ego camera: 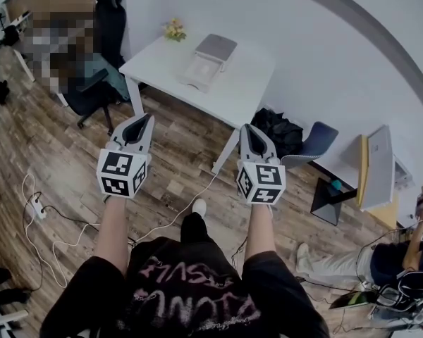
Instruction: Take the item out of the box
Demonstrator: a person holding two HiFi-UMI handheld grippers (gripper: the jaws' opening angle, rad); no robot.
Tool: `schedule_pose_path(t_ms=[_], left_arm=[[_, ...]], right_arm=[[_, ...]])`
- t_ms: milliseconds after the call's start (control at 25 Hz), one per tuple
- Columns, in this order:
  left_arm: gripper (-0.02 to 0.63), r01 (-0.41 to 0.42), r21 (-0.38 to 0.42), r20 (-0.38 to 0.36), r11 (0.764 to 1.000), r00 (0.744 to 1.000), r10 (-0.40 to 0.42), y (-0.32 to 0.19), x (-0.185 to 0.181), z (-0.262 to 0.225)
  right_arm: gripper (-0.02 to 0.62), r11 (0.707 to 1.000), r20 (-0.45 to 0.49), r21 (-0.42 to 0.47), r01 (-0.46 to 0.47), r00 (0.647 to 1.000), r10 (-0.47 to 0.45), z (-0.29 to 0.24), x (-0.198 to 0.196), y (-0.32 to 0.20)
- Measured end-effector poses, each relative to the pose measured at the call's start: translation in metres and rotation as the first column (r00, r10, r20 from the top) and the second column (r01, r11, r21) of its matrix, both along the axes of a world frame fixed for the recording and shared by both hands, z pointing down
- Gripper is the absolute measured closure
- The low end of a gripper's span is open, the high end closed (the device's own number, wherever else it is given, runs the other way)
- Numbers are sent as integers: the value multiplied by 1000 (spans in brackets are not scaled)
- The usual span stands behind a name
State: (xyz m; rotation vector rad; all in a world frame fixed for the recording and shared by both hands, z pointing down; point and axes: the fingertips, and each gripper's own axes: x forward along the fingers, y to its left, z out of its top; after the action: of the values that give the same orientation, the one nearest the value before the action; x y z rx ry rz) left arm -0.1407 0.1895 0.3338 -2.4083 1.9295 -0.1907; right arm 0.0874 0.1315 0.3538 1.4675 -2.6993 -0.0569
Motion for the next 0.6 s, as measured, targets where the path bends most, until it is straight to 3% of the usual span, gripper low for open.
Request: schedule_pose_path(t_ms=[440, 600], left_arm=[[603, 32, -7, 6, 999, 999, -32, -62, -20, 7], [604, 13, -28, -33, 1000, 999, -14, -97, -19, 11]], right_arm=[[586, 1000, 12, -22, 11, 1000, -11, 11, -17, -63], [586, 1000, 11, -11, 9, 1000, -9, 11, -16, -97]])
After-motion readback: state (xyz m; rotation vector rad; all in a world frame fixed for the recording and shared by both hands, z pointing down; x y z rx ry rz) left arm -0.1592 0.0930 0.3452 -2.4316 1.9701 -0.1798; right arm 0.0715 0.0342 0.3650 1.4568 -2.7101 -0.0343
